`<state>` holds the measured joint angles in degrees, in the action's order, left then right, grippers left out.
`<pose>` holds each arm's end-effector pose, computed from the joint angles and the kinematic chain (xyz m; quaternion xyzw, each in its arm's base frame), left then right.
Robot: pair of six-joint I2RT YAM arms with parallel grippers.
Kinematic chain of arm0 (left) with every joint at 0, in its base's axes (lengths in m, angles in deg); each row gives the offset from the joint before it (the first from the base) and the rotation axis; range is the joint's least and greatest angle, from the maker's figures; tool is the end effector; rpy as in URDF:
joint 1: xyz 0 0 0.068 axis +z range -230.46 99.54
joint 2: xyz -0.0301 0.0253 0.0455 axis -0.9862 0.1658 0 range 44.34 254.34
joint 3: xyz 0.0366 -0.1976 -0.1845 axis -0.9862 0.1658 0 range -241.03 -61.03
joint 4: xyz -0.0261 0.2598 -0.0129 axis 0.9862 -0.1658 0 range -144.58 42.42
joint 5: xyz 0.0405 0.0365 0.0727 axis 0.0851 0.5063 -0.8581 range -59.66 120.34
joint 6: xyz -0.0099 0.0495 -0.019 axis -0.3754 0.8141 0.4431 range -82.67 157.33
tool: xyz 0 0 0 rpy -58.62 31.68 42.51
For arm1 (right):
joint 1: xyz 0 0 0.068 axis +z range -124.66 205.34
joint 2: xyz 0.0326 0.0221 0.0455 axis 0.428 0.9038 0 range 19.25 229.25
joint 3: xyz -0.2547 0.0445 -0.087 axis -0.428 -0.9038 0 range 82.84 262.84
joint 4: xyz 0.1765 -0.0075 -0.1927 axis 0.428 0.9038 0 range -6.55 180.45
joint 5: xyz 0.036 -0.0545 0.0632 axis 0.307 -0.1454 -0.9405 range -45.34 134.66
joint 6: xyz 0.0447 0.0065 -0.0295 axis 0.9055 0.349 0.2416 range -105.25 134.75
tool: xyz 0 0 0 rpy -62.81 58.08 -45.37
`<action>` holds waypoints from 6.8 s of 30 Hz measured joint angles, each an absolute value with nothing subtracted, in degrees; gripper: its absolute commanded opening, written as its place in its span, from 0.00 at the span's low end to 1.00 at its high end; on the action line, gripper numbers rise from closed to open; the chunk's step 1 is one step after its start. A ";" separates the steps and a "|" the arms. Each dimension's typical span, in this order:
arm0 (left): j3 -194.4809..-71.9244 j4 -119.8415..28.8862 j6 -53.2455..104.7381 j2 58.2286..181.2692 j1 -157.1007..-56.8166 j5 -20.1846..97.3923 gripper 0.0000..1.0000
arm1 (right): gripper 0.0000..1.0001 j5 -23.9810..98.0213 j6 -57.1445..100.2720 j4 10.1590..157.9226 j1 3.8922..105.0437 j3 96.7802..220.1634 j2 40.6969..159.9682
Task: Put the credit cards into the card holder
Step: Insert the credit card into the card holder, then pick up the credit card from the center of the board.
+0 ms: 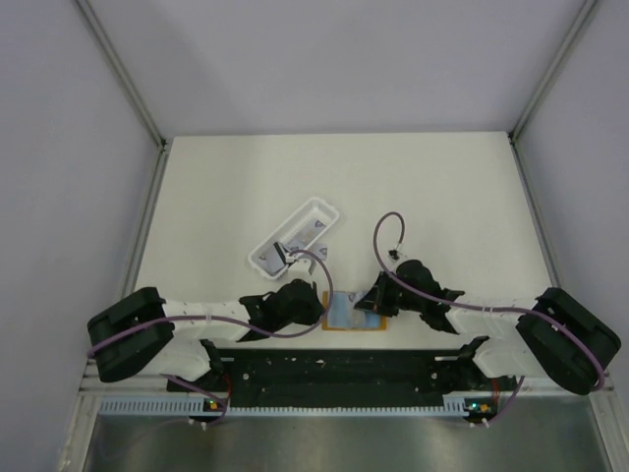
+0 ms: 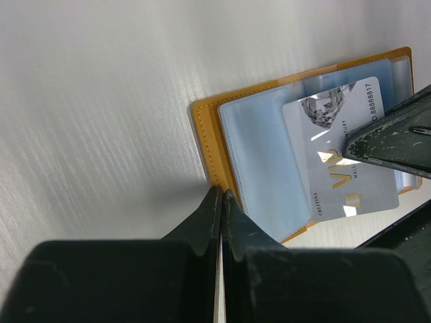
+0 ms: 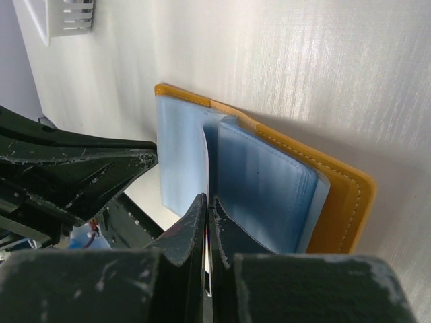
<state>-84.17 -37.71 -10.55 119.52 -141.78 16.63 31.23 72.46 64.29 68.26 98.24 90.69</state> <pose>0.1181 -0.1985 0.1395 0.0582 0.9070 -0.2649 0.3221 0.1478 0.1487 0.1289 0.0625 0.8877 0.4085 0.2030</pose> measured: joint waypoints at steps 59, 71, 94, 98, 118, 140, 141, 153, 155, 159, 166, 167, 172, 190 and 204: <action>-83.67 -36.16 -11.01 119.87 -141.45 17.50 0.00 | 0.43 43.71 75.94 54.98 79.10 99.20 96.92; -83.36 -35.59 -11.01 119.85 -141.45 17.59 0.00 | 0.43 43.86 75.39 58.08 81.28 104.73 100.79; -82.86 -35.09 -12.06 119.61 -141.45 19.40 0.00 | 0.51 54.51 66.71 88.66 83.49 115.66 92.81; -82.86 -35.11 -12.08 119.59 -141.45 19.45 0.00 | 0.51 56.41 65.49 91.94 83.49 115.66 92.02; -81.87 -52.27 -10.77 91.00 -135.13 12.74 0.01 | 0.43 48.48 42.65 90.30 72.67 141.32 116.90; -87.36 -41.54 -9.46 121.38 -120.45 13.37 0.00 | 0.31 48.23 35.50 92.90 67.67 161.80 135.30; -87.86 -41.23 -9.20 122.08 -119.29 13.39 0.00 | 0.30 47.93 35.35 92.96 67.65 162.50 135.98; -89.52 -39.48 -7.56 124.72 -113.67 15.12 0.00 | 0.17 42.46 34.43 94.25 67.58 165.34 139.06; -90.11 -39.02 -7.47 125.57 -113.61 16.26 0.00 | 0.17 41.20 34.45 93.77 67.62 164.81 139.06; -90.92 -37.52 -7.47 127.17 -113.58 18.11 0.00 | 0.16 39.40 35.37 91.41 67.99 162.93 138.56; -91.01 -36.71 -7.47 127.69 -113.58 19.01 0.00 | 0.16 38.09 35.98 88.75 69.55 158.91 136.59; -91.10 -36.62 -7.45 127.85 -113.58 19.01 0.00 | 0.15 37.94 36.03 88.24 69.81 158.15 136.22; -91.67 -35.86 -7.47 128.83 -113.58 19.21 0.00 | 0.15 37.15 36.60 86.54 70.57 154.78 134.30; -85.59 -36.82 -8.21 121.57 -113.61 20.50 0.00 | 0.15 36.08 41.40 80.88 76.34 144.31 128.39; -80.34 -41.91 -10.27 112.18 -113.67 21.94 0.00 | 0.16 37.68 46.63 79.50 82.88 134.93 121.44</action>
